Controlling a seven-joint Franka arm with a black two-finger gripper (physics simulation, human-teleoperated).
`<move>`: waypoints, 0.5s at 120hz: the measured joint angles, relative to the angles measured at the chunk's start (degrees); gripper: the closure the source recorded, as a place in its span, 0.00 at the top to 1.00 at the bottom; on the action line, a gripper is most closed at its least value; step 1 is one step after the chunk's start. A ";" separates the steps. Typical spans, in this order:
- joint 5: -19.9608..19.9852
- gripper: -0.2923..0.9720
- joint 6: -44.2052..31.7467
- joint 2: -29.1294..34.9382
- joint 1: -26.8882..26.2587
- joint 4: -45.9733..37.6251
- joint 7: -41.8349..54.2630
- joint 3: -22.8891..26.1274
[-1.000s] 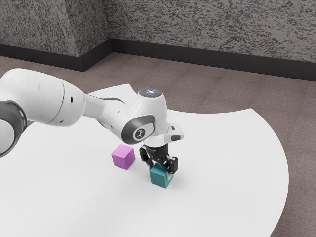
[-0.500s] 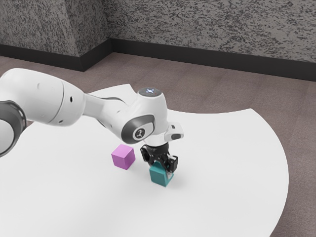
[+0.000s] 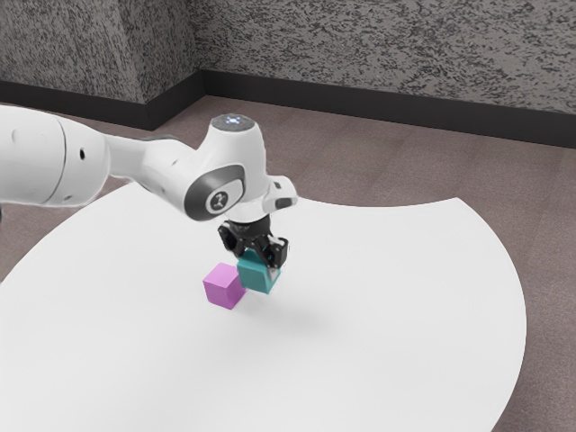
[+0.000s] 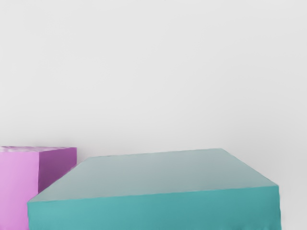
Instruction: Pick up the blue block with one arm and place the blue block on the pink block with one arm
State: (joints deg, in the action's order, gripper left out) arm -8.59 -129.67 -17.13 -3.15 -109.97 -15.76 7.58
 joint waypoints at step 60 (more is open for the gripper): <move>-0.11 0.51 1.26 0.58 0.46 0.40 9.88 -6.10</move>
State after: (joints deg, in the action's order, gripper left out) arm -8.71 -128.42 -16.55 -2.69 -109.57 -5.88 1.48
